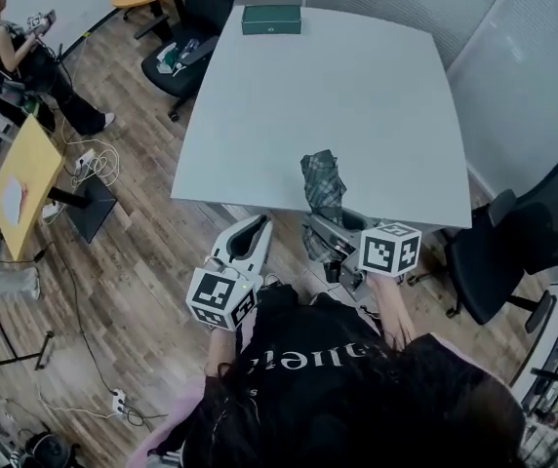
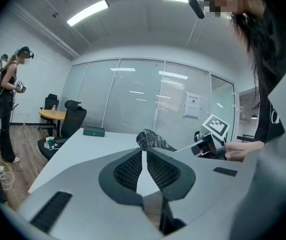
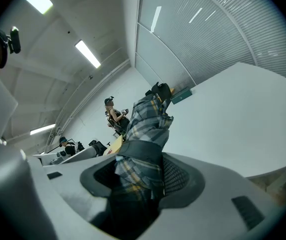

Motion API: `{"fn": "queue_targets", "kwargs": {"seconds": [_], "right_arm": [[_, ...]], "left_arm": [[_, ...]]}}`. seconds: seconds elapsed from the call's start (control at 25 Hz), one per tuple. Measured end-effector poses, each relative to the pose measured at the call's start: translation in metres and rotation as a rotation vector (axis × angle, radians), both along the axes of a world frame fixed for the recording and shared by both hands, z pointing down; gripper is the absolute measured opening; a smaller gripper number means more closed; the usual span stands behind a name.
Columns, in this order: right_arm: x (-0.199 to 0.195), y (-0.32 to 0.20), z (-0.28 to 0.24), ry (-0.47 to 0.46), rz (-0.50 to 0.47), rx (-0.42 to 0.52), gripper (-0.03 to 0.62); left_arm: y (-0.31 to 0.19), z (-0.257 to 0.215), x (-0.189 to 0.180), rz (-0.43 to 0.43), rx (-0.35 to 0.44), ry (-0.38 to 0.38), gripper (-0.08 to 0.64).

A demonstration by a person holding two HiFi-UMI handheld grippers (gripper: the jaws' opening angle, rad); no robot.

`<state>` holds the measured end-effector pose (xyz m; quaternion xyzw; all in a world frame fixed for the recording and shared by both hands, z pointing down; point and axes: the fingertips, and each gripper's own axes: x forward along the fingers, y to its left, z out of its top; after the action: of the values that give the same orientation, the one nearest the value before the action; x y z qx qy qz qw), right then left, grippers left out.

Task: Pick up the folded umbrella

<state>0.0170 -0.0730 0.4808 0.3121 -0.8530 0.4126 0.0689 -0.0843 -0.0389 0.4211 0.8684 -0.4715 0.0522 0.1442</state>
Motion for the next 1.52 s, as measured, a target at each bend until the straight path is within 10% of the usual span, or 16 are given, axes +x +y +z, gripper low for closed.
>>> {"fn": "queue_targets", "kwargs": {"seconds": [0.76,1.52], "right_arm": [[0.108,0.062,0.011,-0.021,0.116,0.005,0.232],[0.130,0.079,0.009,-0.033,0.158,0.019,0.232]], "left_arm": [[0.049,0.014,0.110,0.124,-0.025,-0.039,0.038],[0.064,0.007,0.130,0.164,0.002,-0.057,0.038]]}}
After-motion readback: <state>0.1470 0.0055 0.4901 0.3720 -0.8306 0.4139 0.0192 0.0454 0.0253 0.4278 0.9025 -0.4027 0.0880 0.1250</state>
